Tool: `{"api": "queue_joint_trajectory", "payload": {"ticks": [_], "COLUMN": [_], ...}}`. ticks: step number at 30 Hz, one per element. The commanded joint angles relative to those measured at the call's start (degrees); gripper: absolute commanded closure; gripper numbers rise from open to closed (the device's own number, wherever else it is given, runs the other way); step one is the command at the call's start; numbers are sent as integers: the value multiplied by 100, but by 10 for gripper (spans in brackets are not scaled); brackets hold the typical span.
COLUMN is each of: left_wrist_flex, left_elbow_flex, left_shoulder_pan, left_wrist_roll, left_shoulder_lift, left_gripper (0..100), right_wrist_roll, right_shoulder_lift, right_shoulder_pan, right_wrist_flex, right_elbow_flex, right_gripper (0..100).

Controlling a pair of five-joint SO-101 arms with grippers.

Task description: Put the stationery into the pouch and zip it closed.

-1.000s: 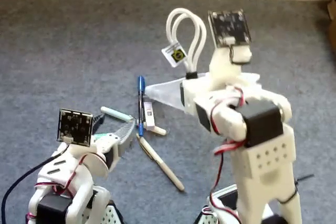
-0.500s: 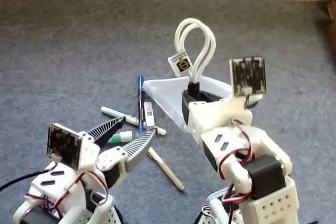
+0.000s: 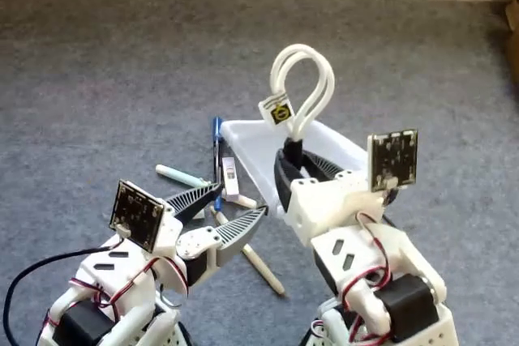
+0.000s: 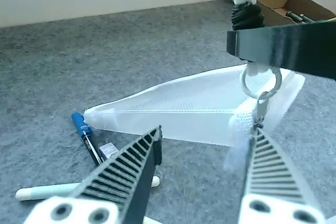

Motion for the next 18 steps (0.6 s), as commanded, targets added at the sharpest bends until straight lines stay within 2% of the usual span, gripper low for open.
{"api": "queue_joint_trajectory", "payload": {"ticks": [1,5,10,18], "left_wrist_flex": [-193,-316,-325,-334], "left_elbow_flex": [-40,84,127,426], "left_shoulder_pan": [119,338,646,330], "left_wrist_roll": [53,53,18,0], "left_shoulder_lift": [22,40,40,13], "left_gripper": [748,749,800,801], "right_wrist_roll": [-53,-53,-53,-53], "right_shoulder_lift": [-145,-180,-180,-189], "right_shoulder_pan": [-189,-338,-347,-347], "right_wrist_flex": [-145,-154,-295,-374], "right_elbow_flex": [84,295,312,330], "right_gripper": [994,994,994,994]}}
